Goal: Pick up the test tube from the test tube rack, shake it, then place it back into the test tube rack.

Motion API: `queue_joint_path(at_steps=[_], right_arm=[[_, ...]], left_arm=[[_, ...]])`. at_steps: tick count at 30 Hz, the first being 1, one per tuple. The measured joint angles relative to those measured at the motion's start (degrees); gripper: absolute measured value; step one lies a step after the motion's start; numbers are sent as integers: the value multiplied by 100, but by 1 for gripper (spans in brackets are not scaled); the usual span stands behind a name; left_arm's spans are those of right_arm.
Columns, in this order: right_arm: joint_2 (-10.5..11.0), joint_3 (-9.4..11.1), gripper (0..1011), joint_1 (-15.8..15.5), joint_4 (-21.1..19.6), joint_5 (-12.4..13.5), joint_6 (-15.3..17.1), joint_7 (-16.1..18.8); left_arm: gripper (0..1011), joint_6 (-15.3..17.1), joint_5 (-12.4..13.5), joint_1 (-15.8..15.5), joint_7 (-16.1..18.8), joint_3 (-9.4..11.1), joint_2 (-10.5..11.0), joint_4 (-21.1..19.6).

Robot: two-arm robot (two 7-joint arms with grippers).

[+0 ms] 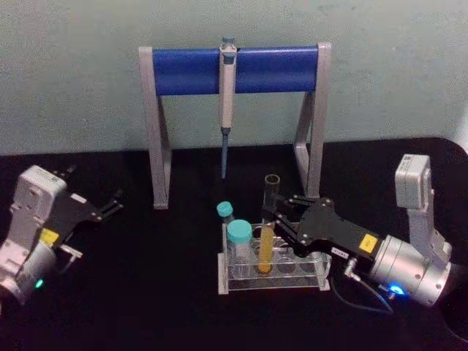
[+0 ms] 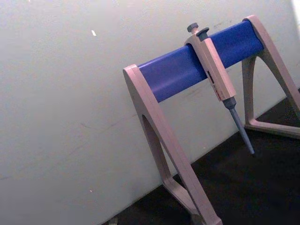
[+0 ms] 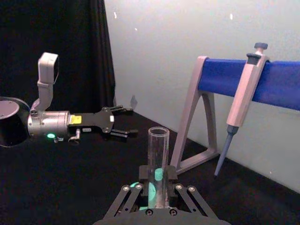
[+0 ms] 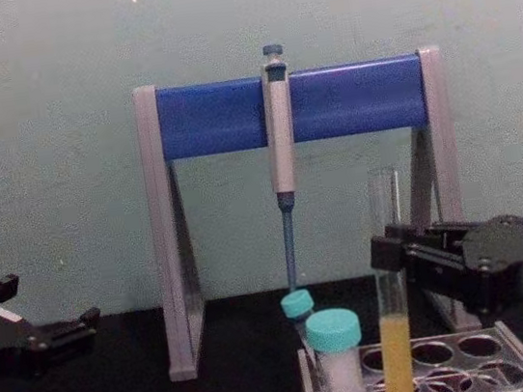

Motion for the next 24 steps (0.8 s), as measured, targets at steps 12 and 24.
queue_joint_path(at_steps=[12,24], right_arm=[[130,177,228,-33,-415,-55,1,-66],[28,331,228,246,-344,-173,-1,-273]], left_arm=[[1001,0,0,0,0,0,0,0],[1001,0,0,0,0,0,0,0]])
